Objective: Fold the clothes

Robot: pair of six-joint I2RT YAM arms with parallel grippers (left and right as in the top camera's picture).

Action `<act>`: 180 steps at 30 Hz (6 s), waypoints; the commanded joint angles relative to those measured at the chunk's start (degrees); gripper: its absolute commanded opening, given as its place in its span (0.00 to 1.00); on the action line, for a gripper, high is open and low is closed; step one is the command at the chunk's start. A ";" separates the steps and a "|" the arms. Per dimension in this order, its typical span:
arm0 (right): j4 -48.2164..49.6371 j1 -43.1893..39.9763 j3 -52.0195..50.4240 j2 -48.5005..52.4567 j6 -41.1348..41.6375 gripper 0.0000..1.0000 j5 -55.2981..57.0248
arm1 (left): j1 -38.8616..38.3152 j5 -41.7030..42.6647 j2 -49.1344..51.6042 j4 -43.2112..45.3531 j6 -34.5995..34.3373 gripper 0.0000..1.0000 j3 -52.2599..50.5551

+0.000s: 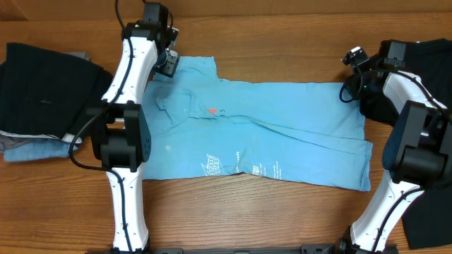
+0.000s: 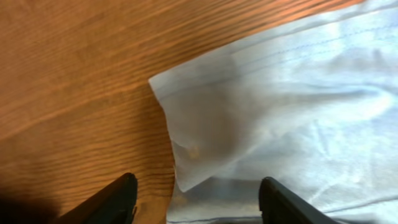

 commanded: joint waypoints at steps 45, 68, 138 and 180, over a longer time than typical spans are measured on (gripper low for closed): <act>-1.31 -0.42 -0.26 2.27 3.87 0.12 -3.61 | 2.84 4.09 5.97 13.88 -26.75 0.51 -6.29; 2.64 -0.42 -0.11 2.25 9.99 0.04 -6.21 | 3.45 7.98 10.75 0.15 -21.09 0.04 13.03; -44.17 -3.15 5.66 -19.10 35.26 0.04 0.13 | -0.28 9.20 -17.00 -39.04 -21.22 0.04 2.47; -49.75 -3.17 -7.63 -19.08 52.33 0.04 13.03 | 1.66 -8.39 -17.16 -34.29 -36.48 0.04 -37.53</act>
